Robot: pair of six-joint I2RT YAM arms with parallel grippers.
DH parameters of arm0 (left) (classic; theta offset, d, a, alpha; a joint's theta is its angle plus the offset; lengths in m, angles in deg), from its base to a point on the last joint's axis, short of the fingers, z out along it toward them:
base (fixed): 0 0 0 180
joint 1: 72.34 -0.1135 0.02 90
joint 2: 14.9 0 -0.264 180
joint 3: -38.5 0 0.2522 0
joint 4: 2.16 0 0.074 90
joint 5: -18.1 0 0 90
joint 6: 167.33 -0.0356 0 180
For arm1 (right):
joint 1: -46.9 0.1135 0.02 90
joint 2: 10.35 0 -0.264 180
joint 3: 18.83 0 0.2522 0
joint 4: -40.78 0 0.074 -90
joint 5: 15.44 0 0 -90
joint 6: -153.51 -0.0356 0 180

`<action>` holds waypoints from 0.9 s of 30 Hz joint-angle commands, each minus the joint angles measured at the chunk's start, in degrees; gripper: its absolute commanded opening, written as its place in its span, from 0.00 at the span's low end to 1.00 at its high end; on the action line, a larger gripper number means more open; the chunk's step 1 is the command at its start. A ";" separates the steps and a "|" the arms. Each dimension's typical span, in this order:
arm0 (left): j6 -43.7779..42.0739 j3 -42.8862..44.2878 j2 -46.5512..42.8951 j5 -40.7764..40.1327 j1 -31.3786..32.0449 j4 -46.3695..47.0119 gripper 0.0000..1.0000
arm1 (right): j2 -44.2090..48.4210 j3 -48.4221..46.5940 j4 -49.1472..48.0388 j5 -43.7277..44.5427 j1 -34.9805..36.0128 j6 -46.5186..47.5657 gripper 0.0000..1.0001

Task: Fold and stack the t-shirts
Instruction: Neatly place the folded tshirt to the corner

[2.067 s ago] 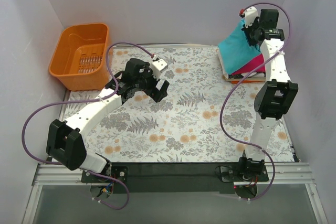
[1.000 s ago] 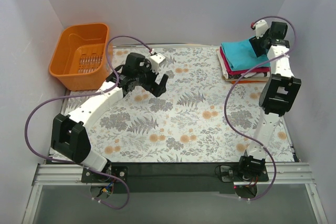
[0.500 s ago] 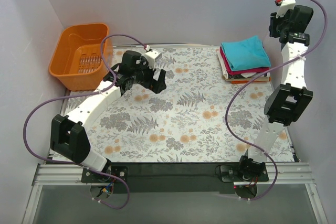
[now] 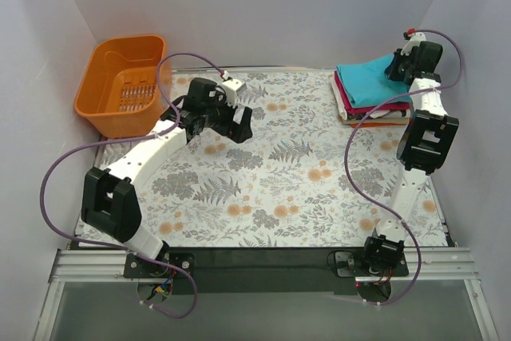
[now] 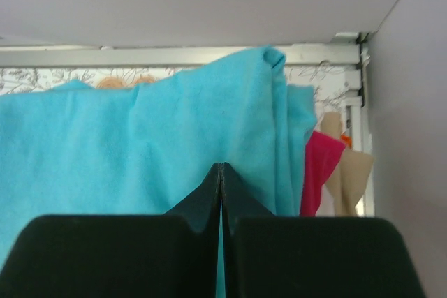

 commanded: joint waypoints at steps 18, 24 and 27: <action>-0.47 2.93 3.05 1.77 -0.95 -1.51 0.98 | -3.97 3.86 -19.54 10.60 -0.49 5.25 0.01; 0.58 3.37 3.32 1.68 -1.13 -1.86 0.98 | -3.10 6.07 -20.68 13.24 -1.01 9.21 0.01; 1.03 3.54 2.88 1.77 -1.21 -2.04 0.98 | -0.38 5.80 -20.59 13.16 -1.37 9.12 0.05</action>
